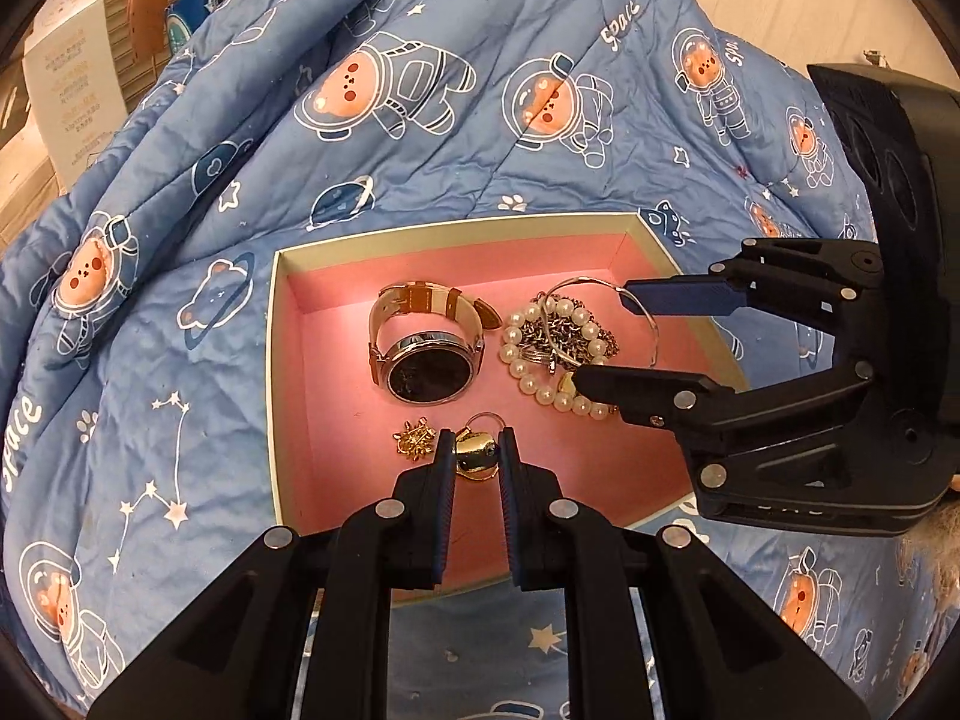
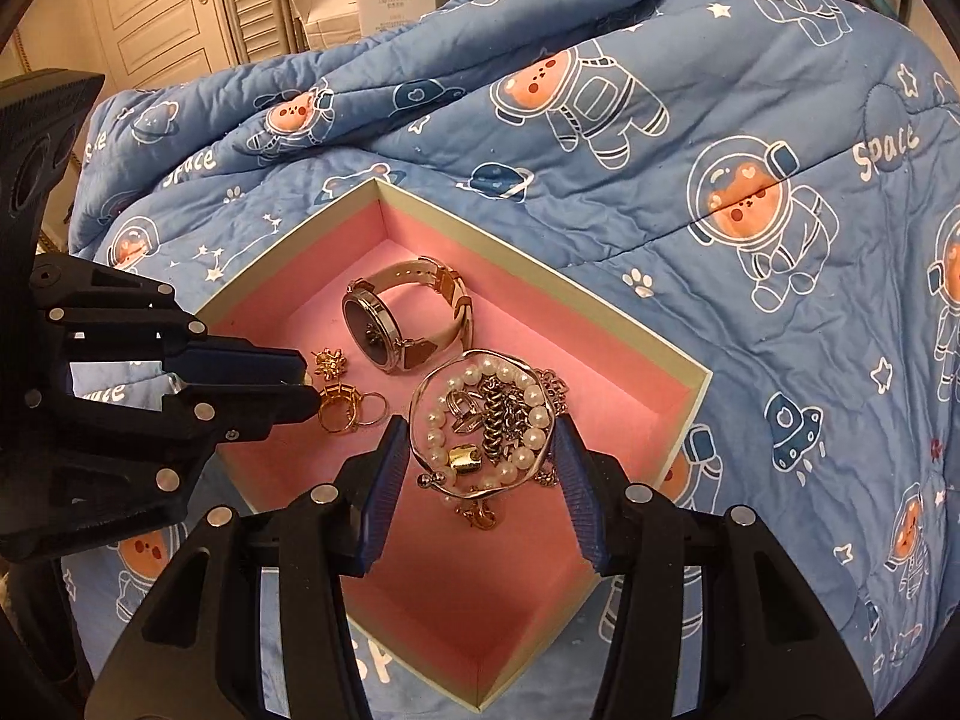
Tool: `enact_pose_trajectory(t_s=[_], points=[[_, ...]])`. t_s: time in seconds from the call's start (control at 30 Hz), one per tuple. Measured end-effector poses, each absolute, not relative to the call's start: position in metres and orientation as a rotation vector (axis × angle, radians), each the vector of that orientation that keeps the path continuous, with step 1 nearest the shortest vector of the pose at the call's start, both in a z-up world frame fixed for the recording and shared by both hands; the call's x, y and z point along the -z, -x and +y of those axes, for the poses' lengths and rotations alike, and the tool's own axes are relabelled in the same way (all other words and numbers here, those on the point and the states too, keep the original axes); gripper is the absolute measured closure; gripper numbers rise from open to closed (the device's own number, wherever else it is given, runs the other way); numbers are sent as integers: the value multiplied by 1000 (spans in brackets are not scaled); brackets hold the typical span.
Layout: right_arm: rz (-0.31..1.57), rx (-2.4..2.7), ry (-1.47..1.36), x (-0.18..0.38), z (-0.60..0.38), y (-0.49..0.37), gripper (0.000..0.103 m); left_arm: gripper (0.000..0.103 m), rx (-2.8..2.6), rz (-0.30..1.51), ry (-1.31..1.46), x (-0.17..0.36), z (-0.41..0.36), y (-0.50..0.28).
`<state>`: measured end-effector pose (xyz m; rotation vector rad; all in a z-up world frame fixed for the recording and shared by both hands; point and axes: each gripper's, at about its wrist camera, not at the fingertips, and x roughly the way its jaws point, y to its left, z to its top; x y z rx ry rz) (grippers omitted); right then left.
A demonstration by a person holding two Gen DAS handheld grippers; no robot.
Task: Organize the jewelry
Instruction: 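Carry the bangle and cube charm into the box with both tools, then open both tools to drop the bangle and cube charm in the box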
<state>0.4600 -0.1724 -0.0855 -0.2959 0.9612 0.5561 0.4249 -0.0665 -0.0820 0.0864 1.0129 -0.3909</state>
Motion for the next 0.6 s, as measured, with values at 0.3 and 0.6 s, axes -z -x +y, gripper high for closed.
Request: enact_pose_trajectory(t_s=[0.3,0.6], points=[[995,-560,397,97,-159,-471,53,89,405,1045,-93,93,-68,-433],[1019,-560,438,104,-152,-476,53,89,398,1065,-107,100,-71,-441]])
